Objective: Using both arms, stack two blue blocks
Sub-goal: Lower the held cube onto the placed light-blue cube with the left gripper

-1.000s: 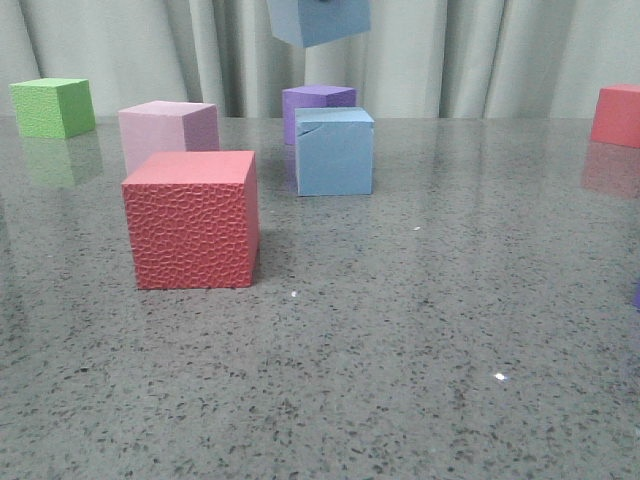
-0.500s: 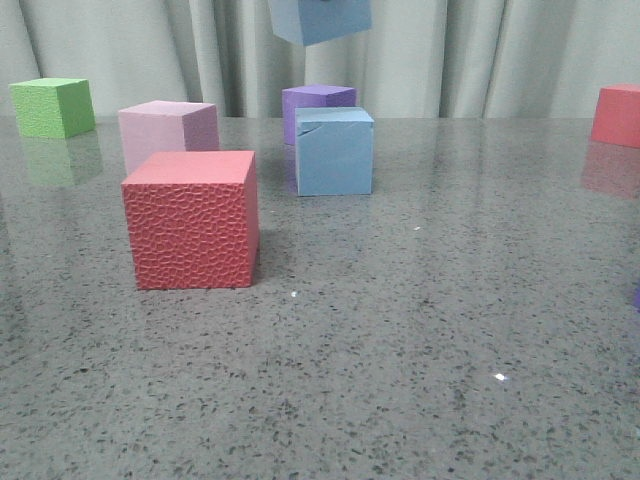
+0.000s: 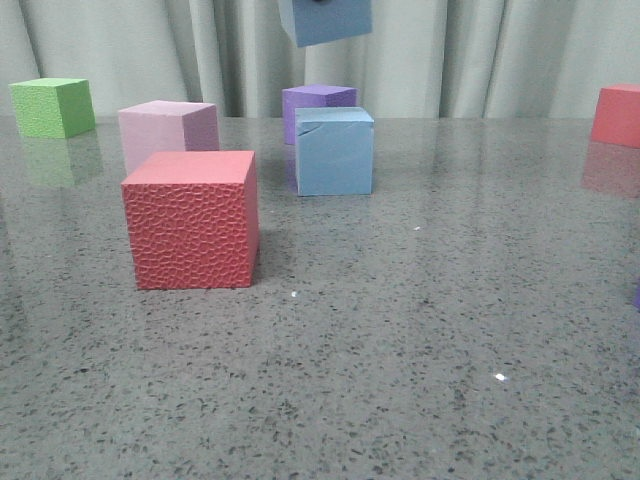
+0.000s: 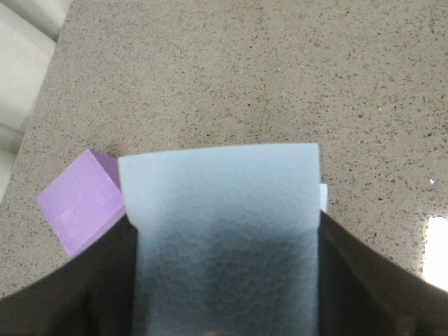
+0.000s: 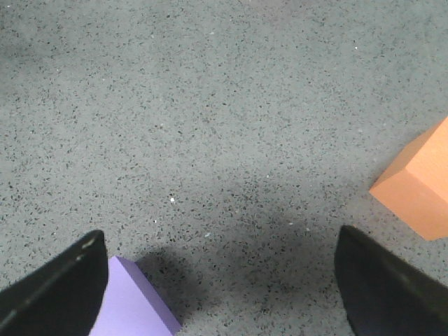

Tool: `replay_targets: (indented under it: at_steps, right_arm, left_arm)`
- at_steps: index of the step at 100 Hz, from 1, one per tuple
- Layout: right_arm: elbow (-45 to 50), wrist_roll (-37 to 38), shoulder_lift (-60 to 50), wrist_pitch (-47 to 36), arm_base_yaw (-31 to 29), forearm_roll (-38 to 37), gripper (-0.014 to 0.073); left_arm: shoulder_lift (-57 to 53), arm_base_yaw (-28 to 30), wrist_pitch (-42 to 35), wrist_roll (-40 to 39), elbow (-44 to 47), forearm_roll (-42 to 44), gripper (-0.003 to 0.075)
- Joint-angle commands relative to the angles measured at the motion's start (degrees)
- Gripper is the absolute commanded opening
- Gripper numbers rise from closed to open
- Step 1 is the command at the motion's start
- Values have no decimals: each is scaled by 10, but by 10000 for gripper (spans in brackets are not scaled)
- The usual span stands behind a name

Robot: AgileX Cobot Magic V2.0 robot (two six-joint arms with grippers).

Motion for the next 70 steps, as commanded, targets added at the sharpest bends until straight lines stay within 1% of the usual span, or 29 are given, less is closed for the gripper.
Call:
replay_targets:
  at_steps: [1,31,49,70]
  right_arm:
    - [-13,-3,-6,-35,-4,-11,646]
    - [-13,-3,-6,-35,-4,-11,646]
    - [-13,-3,-6,-34,-4,-11,646]
    - [-13,-3,-6,-34,-4,-11,646]
  left_arm:
    - [-19,-5,-17,11,-19,-24,190]
    - [14,-5,-10,18,-19,-31,190]
    - [15,-5,-7,20,-19,-40,190]
    - [15,-5,14,36,-19,-48,190]
